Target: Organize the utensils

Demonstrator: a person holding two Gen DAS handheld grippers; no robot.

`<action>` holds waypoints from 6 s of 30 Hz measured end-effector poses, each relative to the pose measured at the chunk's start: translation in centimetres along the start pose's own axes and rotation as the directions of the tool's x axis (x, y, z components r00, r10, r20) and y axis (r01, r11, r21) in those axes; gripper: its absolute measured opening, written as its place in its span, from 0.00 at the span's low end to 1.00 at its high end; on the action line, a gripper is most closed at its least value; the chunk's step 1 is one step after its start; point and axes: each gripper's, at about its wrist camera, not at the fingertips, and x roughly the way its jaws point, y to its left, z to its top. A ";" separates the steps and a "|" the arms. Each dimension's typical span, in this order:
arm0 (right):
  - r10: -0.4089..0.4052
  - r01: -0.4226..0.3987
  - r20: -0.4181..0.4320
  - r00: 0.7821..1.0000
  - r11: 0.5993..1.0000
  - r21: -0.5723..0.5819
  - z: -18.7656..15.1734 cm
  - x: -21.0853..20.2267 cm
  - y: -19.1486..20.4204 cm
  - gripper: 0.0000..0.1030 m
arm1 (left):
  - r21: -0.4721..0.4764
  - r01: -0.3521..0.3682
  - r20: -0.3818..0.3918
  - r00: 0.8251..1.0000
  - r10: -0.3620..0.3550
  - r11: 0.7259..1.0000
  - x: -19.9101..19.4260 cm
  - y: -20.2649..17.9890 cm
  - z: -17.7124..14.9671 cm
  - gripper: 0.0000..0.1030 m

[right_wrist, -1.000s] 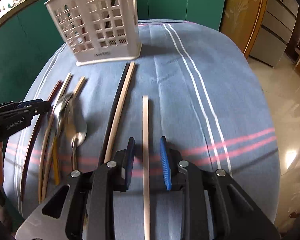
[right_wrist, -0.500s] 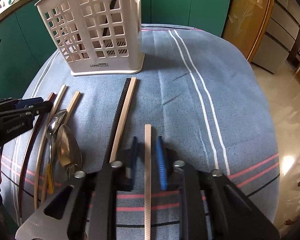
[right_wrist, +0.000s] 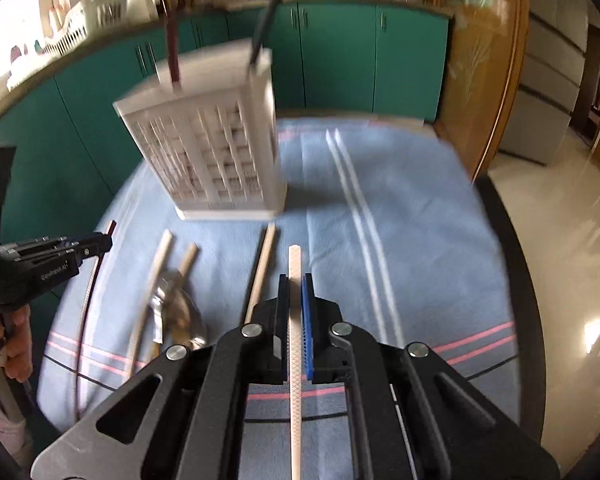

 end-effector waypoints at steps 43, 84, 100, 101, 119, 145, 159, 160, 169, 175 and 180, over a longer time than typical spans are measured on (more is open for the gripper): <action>0.088 -0.117 0.416 0.905 0.992 0.044 16.2 -0.3 2.4 0.06 | -0.084 0.024 0.482 0.876 0.019 0.996 -6.6 -2.1 14.0 0.06; 0.045 -0.049 -0.145 0.988 0.999 -0.023 -7.6 6.7 3.2 0.41 | 0.050 0.103 -0.080 0.992 -0.099 0.993 1.5 -2.1 -9.2 0.48; 0.052 -0.044 -0.152 0.987 0.998 0.055 -7.5 6.1 1.1 0.30 | 0.055 0.055 -0.070 0.996 -0.052 0.997 1.9 -1.5 -8.8 0.39; 0.049 -0.041 -0.153 0.987 0.997 0.060 -7.5 6.1 0.9 0.30 | 0.055 0.055 -0.069 0.996 -0.051 0.997 1.9 -1.5 -8.9 0.39; -0.012 0.019 -0.171 0.985 0.999 0.043 -8.1 5.5 0.7 0.06 | 0.017 -0.037 -0.088 0.995 0.039 0.999 1.5 0.6 -8.9 0.06; -0.047 0.047 -0.231 0.972 0.999 -0.004 -3.7 9.5 -0.1 0.33 | 0.043 -0.101 -0.149 0.983 0.106 0.994 5.2 -0.1 -3.8 0.30; -0.087 0.080 -0.233 0.969 0.996 -0.042 -2.2 11.9 0.5 0.33 | 0.086 -0.127 -0.165 0.976 0.140 0.988 7.1 -1.1 -2.0 0.48; -0.088 0.080 -0.232 0.969 0.996 -0.044 -2.2 12.0 0.6 0.33 | 0.087 -0.123 -0.166 0.977 0.136 0.989 7.5 -1.0 -1.7 0.48; -0.037 0.031 -0.234 0.972 0.999 -0.032 -2.6 11.5 0.6 0.06 | 0.069 -0.064 -0.170 0.983 0.075 0.996 8.4 -0.6 -0.9 0.06; -0.007 0.010 -0.179 0.984 1.000 0.012 -2.5 8.6 -0.2 0.06 | 0.018 -0.060 -0.093 0.994 0.061 0.998 5.1 -0.6 -1.1 0.06; 0.040 -0.038 -0.034 0.999 0.999 0.034 -0.6 1.4 -0.8 0.06 | -0.008 -0.026 0.049 0.998 0.027 1.000 -1.5 -0.4 0.4 0.06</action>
